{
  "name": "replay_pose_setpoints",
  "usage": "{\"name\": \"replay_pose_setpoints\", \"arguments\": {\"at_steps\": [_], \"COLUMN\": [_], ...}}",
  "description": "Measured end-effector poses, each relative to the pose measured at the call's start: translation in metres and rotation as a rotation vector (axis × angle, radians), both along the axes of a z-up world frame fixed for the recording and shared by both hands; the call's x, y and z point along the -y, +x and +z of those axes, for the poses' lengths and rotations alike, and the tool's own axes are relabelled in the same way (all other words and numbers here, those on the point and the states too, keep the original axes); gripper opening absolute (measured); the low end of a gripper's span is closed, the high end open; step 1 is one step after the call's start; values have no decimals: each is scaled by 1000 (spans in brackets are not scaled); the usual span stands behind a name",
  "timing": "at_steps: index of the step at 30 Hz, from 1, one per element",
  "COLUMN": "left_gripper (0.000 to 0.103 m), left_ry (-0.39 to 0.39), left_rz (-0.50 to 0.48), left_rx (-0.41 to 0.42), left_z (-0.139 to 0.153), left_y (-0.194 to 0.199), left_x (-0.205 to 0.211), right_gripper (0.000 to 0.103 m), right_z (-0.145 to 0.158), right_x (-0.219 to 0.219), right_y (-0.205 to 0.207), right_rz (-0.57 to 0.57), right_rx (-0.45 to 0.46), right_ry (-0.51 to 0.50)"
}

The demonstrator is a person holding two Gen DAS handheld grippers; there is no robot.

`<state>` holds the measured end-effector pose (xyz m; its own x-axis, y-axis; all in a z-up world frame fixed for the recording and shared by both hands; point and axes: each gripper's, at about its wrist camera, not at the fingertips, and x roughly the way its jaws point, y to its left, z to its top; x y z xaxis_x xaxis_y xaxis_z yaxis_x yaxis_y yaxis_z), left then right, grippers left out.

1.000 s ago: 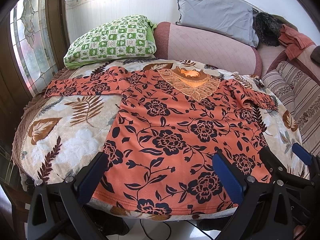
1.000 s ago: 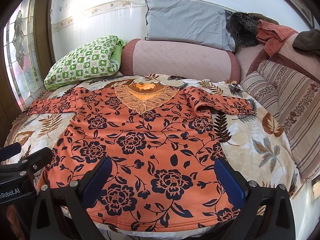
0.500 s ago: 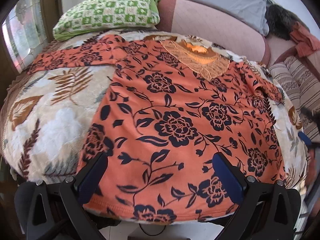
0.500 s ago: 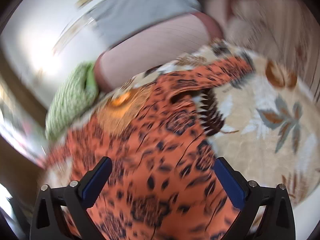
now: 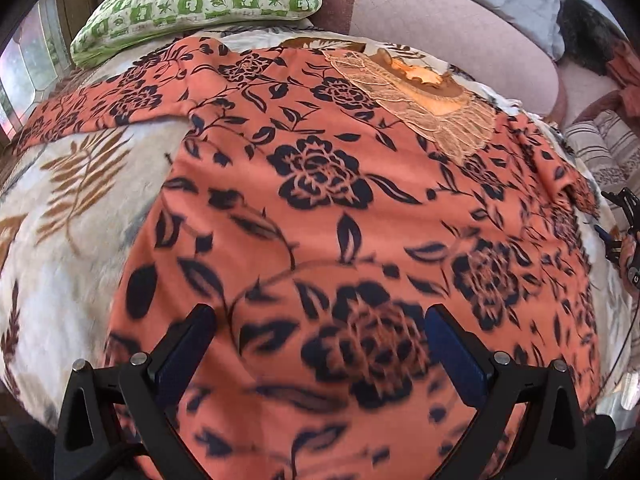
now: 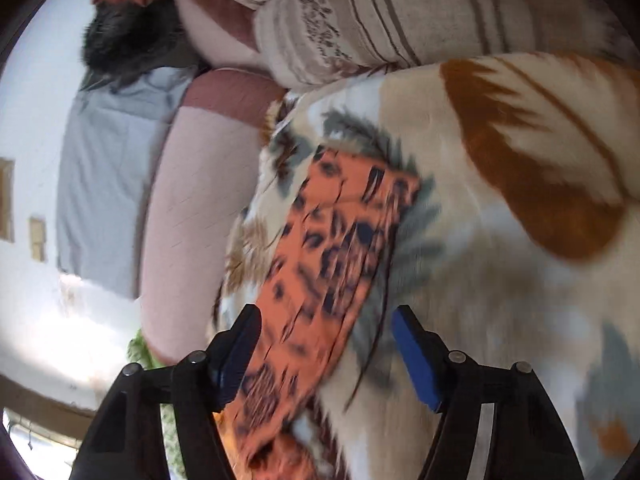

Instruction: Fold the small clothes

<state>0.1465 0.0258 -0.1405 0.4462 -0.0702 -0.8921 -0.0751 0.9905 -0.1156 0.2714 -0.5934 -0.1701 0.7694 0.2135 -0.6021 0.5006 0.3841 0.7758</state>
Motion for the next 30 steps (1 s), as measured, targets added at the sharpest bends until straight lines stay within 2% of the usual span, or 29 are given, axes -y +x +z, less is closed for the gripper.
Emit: {"name": "replay_pose_setpoints", "arguments": {"at_steps": [4, 5, 6, 8, 9, 10, 12, 15, 19, 22, 23, 25, 27, 28, 30], "left_gripper": [103, 103, 103, 103, 103, 103, 103, 103, 103, 103, 103, 103, 103, 103, 103], "left_ry": [85, 103, 114, 105, 102, 106, 126, 111, 23, -33, -37, -44, -38, -36, -43], "left_rz": [-35, -46, -54, -55, -57, -61, -77, -103, -116, -64, -47, -13, 15, 33, 68], "left_rx": [9, 12, 16, 26, 29, 34, 47, 39, 54, 94, 105, 136, 163, 176, 191], "left_z": [-11, -12, -13, -13, -13, -14, -16, -14, -4, 7, 11, 20, 27, 31, 34], "left_y": [8, 7, 6, 5, 4, 4, 3, 5, -1, -12, -16, -27, -34, -38, -45], "left_x": [7, 9, 9, 7, 6, 7, 10, 8, -4, -24, -30, -48, -63, -73, -92], "right_gripper": [71, 67, 62, 32, 26, 16, 8, 7, 7, 7, 7, 7, 7, 7, 11], "right_z": [-5, -6, -6, -9, -9, -7, 2, 49, 141, 193, 203, 215, 210, 198, 165], "right_x": [12, 14, 17, 21, 19, 19, 13, -19, -112, -204, -232, -312, -367, -411, -466], "right_y": [24, 29, 38, 48, 48, 52, 51, 55, 57, 55, 54, 56, 61, 67, 79], "right_rz": [-24, -27, -32, -32, -31, -25, -5, 68, 269, 431, 478, 606, 690, 741, 830], "right_rx": [17, 14, -7, -59, -71, -87, -74, 6, 220, 374, 409, 472, 479, 460, 391], "right_ry": [-31, -39, -56, -89, -98, -119, -154, -283, -414, -440, -433, -421, -410, -436, -463]}}
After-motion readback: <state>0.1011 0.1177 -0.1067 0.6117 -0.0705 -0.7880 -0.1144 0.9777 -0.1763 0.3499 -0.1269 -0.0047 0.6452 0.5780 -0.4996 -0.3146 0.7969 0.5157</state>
